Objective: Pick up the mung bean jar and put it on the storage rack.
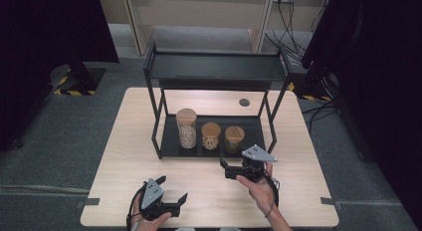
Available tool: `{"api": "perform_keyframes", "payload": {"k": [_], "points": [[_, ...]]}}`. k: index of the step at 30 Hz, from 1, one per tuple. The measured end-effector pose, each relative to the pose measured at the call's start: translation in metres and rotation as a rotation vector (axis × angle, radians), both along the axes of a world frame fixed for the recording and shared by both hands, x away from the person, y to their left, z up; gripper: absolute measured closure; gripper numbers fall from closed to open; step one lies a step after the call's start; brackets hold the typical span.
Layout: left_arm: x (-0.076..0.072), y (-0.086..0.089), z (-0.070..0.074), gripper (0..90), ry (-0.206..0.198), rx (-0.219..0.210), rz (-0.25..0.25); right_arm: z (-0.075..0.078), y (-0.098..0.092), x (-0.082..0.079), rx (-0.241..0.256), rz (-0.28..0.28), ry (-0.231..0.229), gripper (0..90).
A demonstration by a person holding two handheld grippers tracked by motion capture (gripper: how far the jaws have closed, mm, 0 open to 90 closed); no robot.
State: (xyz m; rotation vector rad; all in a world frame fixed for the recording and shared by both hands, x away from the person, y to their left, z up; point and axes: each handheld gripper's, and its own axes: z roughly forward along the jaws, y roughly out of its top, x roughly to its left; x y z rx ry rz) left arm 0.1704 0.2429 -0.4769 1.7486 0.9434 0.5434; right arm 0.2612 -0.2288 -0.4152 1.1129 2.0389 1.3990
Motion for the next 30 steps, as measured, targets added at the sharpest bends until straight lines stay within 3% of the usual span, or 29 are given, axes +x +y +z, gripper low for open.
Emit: {"api": "perform_keyframes", "payload": {"k": [11, 30], "points": [[0.000, 0.000, 0.000, 3.0, -0.001, 0.002, 0.001, -0.006, -0.003, -0.014, 0.032, 0.043, -0.003, 5.9], [0.000, 0.001, 0.000, 3.0, -0.004, 0.003, 0.012, -0.013, 0.001, -0.024, 0.050, 0.113, -0.003, 5.9]]}}
